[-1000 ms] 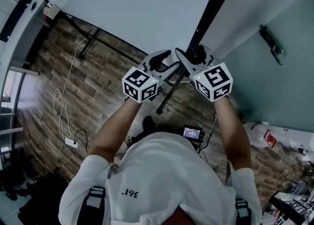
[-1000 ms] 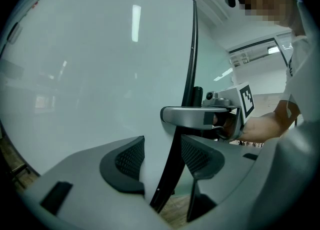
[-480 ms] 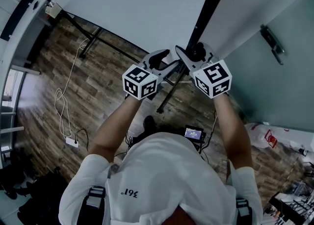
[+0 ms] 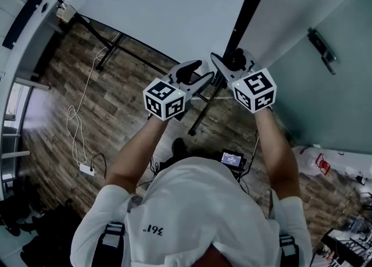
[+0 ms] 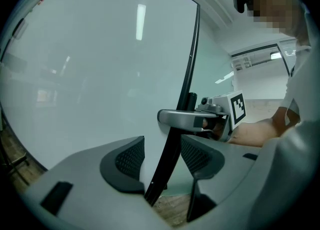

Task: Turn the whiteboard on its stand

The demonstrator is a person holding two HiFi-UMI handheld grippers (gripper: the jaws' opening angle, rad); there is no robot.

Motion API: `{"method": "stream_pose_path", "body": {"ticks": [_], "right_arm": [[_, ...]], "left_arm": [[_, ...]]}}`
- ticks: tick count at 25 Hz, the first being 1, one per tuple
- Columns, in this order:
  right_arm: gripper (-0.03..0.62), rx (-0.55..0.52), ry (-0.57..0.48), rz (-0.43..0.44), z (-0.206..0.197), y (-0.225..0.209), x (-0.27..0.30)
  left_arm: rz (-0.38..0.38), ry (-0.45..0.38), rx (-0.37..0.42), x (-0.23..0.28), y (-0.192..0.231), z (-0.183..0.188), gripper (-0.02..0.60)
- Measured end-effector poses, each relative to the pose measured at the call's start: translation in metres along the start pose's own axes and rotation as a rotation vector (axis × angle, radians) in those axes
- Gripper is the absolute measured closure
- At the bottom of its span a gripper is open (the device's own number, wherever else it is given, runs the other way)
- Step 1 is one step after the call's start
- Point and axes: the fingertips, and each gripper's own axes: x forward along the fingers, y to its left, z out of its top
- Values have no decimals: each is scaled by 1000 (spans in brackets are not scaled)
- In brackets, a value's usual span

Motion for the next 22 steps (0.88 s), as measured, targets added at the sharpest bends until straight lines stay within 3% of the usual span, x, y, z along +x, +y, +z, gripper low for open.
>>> {"method": "stream_pose_path", "body": {"ticks": [11,22], "right_arm": [[448,0,21,-29,-1,0,-7],[390,0,52,-68,-4,1,-14]], "left_arm": [[-40,-27,12,-14,-19,12,374],[-60,-53,16,-29,-23,22,374]]}}
